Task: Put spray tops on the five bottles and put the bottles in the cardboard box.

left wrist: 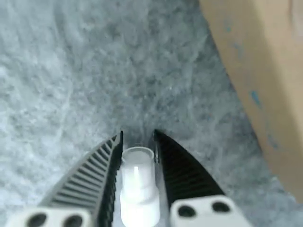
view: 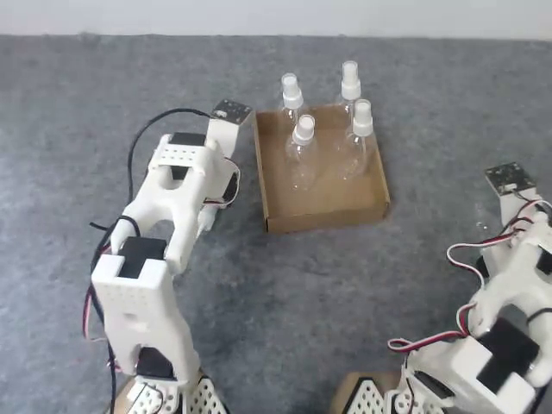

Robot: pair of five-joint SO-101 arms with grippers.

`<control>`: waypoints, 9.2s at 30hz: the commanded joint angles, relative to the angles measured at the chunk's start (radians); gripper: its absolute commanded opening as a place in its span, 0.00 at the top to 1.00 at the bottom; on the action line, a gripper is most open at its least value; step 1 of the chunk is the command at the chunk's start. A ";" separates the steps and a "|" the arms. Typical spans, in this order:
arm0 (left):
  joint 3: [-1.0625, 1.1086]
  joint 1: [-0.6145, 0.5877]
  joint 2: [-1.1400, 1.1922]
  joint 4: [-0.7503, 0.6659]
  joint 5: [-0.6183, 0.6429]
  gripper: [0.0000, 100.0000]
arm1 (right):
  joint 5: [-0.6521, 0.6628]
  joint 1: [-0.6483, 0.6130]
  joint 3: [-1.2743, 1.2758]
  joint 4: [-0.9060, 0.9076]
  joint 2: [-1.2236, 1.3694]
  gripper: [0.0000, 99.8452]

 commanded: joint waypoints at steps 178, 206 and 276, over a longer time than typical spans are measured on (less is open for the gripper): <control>0.641 0.261 -1.548 -0.155 0.631 0.99 | -0.898 -1.369 0.554 -0.466 -1.082 0.99; 0.501 0.247 -1.548 -0.072 0.402 0.83 | -0.898 -1.303 0.746 -0.788 -1.084 0.99; 1.342 -0.187 -1.962 -0.276 -0.077 0.99 | -0.925 -0.990 -0.061 -0.275 -0.475 0.99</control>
